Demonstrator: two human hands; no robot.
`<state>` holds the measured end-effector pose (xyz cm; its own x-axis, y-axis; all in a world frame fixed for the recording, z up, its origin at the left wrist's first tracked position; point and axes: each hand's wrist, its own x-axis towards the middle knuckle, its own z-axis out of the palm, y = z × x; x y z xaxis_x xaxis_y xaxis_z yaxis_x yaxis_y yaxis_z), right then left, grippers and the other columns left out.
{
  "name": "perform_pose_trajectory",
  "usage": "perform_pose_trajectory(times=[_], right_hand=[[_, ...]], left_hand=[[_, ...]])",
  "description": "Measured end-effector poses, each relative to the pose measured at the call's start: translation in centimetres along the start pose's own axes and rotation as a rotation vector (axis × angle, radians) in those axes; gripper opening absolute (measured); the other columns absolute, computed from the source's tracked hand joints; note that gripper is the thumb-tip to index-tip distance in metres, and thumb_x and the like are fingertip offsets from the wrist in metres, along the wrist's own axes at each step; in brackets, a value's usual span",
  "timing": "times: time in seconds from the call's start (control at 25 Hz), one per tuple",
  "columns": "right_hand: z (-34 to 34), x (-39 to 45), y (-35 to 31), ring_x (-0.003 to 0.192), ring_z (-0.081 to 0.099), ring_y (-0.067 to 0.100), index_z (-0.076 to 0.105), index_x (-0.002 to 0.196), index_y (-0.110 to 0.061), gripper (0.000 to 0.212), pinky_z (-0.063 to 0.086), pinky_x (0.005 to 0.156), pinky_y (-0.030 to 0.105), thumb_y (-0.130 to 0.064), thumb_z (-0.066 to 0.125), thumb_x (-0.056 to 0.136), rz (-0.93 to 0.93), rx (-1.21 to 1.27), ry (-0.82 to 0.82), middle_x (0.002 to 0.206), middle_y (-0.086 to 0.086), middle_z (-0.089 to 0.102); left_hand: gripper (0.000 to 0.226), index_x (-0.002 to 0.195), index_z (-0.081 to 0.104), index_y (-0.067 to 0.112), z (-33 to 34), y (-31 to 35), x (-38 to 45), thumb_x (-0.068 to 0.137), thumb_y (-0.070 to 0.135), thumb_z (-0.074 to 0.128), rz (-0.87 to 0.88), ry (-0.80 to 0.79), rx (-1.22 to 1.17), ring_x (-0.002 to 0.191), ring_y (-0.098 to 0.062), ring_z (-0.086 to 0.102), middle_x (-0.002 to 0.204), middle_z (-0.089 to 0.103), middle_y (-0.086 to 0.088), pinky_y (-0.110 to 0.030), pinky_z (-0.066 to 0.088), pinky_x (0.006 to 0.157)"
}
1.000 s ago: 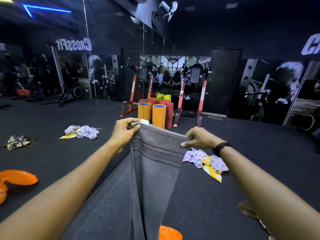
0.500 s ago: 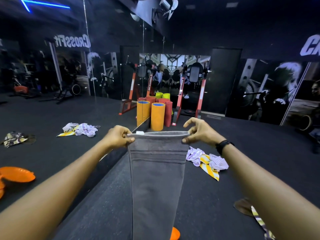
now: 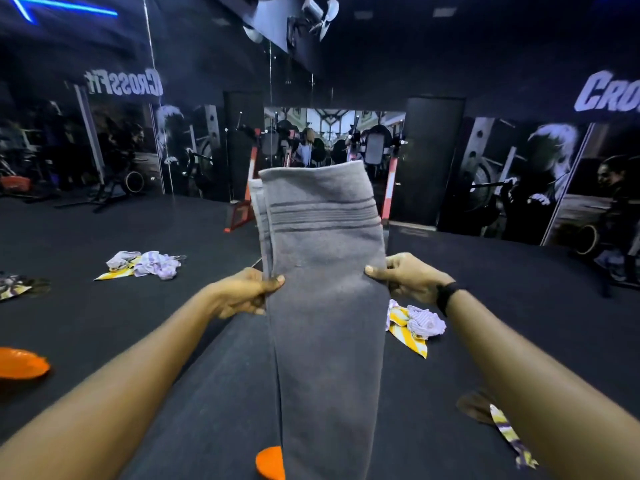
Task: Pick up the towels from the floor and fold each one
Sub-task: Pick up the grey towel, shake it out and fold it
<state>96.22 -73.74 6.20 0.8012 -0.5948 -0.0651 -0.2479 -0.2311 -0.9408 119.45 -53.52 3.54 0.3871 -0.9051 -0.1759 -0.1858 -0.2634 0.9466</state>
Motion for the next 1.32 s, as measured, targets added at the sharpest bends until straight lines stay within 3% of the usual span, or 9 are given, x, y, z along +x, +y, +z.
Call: perform_pose_trajectory(times=[0.12,0.32,0.48,0.56,0.64,0.84,0.92,1.12,1.32], right_hand=[[-0.5,-0.1,0.3,0.062,0.056,0.010,0.065,0.081,-0.008,0.020,0.049,0.051,0.018,-0.027,0.069,0.086,-0.003,0.167,0.093,0.077,0.005,0.061],[-0.3,-0.5,0.3,0.065,0.060,0.009,0.066,0.099,-0.001,0.023,0.052,0.054,0.018,-0.020,0.070,0.086,0.085,0.187,0.090,0.080,0.004,0.063],[-1.9,-0.7,-3.3,0.068,0.064,0.008,0.067,0.090,-0.007,0.014,0.054,0.057,0.018,-0.020,0.062,0.089,-0.080,0.350,0.075,0.076,-0.001,0.070],[-1.0,-1.3,-2.8,0.062,0.066,0.006,0.066,0.088,-0.005,0.016,0.054,0.057,0.020,-0.021,0.065,0.086,-0.002,0.148,-0.083,0.074,-0.002,0.072],[0.3,-1.1,0.2,0.063,0.067,0.014,0.067,0.090,0.004,0.026,0.053,0.060,0.025,-0.019,0.073,0.081,0.125,-0.019,-0.162,0.076,0.005,0.073],[1.5,-0.4,2.9,0.079,0.060,0.019,0.069,0.098,-0.001,0.023,0.051,0.073,0.031,-0.022,0.066,0.090,0.138,0.273,0.084,0.090,0.009,0.065],[1.9,-0.4,2.4,0.071,0.063,0.012,0.067,0.099,-0.003,0.017,0.056,0.067,0.024,-0.018,0.065,0.091,0.162,0.303,0.102,0.086,0.005,0.064],[0.3,-0.7,-1.8,0.078,0.068,0.011,0.067,0.102,-0.006,0.020,0.056,0.060,0.020,-0.021,0.061,0.090,-0.042,0.410,0.047,0.085,0.000,0.073],[0.1,-0.6,-2.0,0.070,0.063,0.013,0.068,0.098,-0.004,0.016,0.054,0.060,0.023,-0.015,0.067,0.087,0.008,0.112,0.100,0.079,0.002,0.070]], left_hand=[[0.017,0.083,0.065,0.014,0.6,0.2,0.4,0.094,0.025,0.058,-0.054,0.066,-0.208,0.062,-0.011,0.065,0.069,0.068,0.000,-0.026,0.054,0.053],[0.014,0.094,0.066,0.012,1.1,0.9,0.9,0.090,0.024,0.064,-0.158,0.127,-0.151,0.058,-0.012,0.062,0.063,0.062,0.002,-0.030,0.055,0.056],[0.042,0.106,0.065,0.012,0.6,4.1,0.6,0.078,0.043,0.074,0.128,0.098,-0.400,0.076,-0.012,0.067,0.089,0.071,-0.001,-0.026,0.056,0.059],[0.066,0.107,0.064,0.018,0.0,3.8,-0.1,0.055,0.052,0.085,0.099,-0.032,-0.084,0.076,-0.008,0.069,0.091,0.074,0.003,-0.022,0.053,0.055],[0.055,0.098,0.065,0.016,0.0,1.3,-0.3,0.055,0.042,0.089,-0.019,-0.038,0.223,0.065,-0.010,0.062,0.078,0.071,0.003,-0.022,0.046,0.051],[0.030,0.106,0.065,0.012,0.3,-1.2,-0.1,0.081,0.027,0.075,-0.131,0.186,-0.243,0.073,-0.012,0.059,0.081,0.065,0.001,-0.027,0.049,0.067],[0.031,0.107,0.067,0.011,0.2,-1.1,-0.2,0.082,0.028,0.074,-0.164,0.162,-0.186,0.080,-0.015,0.061,0.089,0.067,0.000,-0.029,0.050,0.075],[0.026,0.099,0.070,0.013,-0.2,1.8,-1.1,0.081,0.032,0.071,0.127,0.167,-0.318,0.085,-0.015,0.067,0.094,0.073,-0.001,-0.030,0.055,0.076],[0.016,0.093,0.070,0.014,-0.3,2.9,-1.1,0.081,0.021,0.075,0.126,0.320,-0.158,0.082,-0.015,0.063,0.086,0.071,-0.003,-0.030,0.054,0.078]])
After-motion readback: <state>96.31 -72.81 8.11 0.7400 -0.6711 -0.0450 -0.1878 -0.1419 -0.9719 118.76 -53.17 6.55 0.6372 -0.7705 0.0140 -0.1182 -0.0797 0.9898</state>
